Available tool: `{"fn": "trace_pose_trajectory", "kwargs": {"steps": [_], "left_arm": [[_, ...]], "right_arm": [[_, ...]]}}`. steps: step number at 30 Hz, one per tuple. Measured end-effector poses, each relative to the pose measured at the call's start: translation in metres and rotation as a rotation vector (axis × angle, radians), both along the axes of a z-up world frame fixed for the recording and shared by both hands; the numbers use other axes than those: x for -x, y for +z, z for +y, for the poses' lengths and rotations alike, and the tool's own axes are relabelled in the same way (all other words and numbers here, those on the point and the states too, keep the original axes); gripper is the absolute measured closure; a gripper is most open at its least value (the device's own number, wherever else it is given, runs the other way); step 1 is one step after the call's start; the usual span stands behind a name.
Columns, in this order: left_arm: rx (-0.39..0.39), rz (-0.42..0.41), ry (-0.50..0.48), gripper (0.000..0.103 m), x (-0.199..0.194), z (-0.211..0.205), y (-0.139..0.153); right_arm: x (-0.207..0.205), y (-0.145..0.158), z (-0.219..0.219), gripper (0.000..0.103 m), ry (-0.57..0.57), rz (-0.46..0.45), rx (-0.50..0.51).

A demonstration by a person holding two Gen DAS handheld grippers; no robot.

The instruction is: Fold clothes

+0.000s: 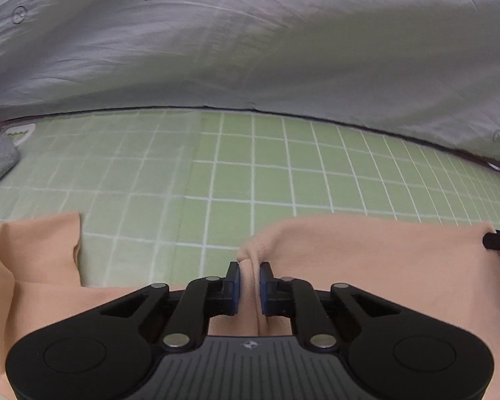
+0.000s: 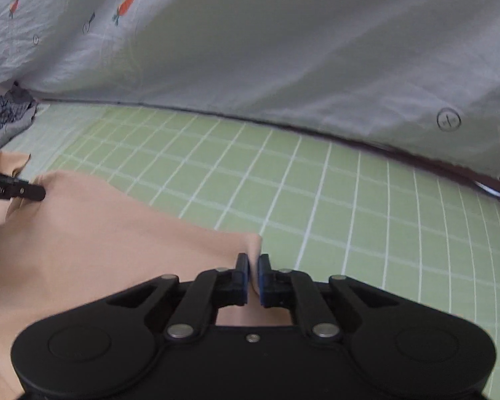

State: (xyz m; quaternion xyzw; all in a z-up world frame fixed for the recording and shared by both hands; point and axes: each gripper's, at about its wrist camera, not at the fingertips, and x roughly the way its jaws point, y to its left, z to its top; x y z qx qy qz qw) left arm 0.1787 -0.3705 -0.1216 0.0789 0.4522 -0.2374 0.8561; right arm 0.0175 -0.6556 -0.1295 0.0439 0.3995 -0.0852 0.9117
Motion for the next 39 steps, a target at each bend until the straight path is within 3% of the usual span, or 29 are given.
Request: {"fn": "trace_pose_trajectory", "kwargs": {"steps": [4,7,9,10,11,12,13,14,15,17,19,25,28,31,35,39], "left_arm": [[0.005,-0.013,0.107,0.090,-0.019,0.010,-0.002],[-0.014,-0.005,0.128,0.088,-0.025,0.011,-0.007],[-0.021,-0.005,0.135,0.082,-0.023,0.012,-0.004],[-0.024,-0.007,0.136,0.079,-0.021,0.013,-0.002],[-0.030,-0.009,0.138,0.071,-0.017,0.014,0.001],[-0.034,-0.010,0.142,0.057,-0.013,0.015,0.004],[-0.030,-0.009,0.148,0.050,-0.008,0.018,0.007],[-0.023,-0.007,0.154,0.038,-0.002,0.021,0.010],[-0.016,-0.005,0.160,0.032,0.005,0.023,0.013],[-0.012,-0.005,0.168,0.028,0.022,0.029,0.019],[-0.016,-0.003,0.155,0.023,0.044,0.032,0.023],[-0.060,0.066,0.073,0.020,0.121,0.029,0.013],[-0.082,0.114,0.034,0.019,0.156,0.027,0.002],[-0.091,0.150,0.016,0.019,0.184,0.027,-0.009],[-0.098,0.128,0.034,0.016,0.205,0.023,-0.015],[-0.122,0.113,0.030,0.006,0.212,0.015,-0.020]], "right_arm": [[-0.043,0.003,0.006,0.097,0.068,-0.039,0.071],[-0.065,-0.010,0.012,0.096,0.063,0.003,0.101],[-0.067,-0.011,0.016,0.090,0.030,0.026,0.118],[-0.059,-0.006,0.015,0.079,-0.004,0.012,0.116],[-0.051,-0.001,0.013,0.062,-0.041,-0.004,0.113],[-0.042,0.004,0.012,0.054,-0.078,-0.021,0.110],[-0.034,0.009,0.010,0.042,-0.114,-0.037,0.106],[-0.018,0.012,0.007,0.035,-0.156,-0.043,0.101],[-0.001,0.016,0.005,0.031,-0.199,-0.048,0.096],[0.034,0.022,-0.001,0.011,-0.284,-0.057,0.085],[0.068,0.028,-0.006,0.003,-0.370,-0.065,0.074],[0.167,0.030,-0.016,0.003,-0.632,-0.036,0.027],[0.199,0.028,-0.014,0.003,-0.679,0.003,0.056],[0.213,0.025,-0.011,0.003,-0.659,0.023,0.096],[0.211,0.023,-0.014,0.002,-0.615,0.046,0.124],[0.199,0.021,-0.021,0.002,-0.531,0.052,0.143]]}}
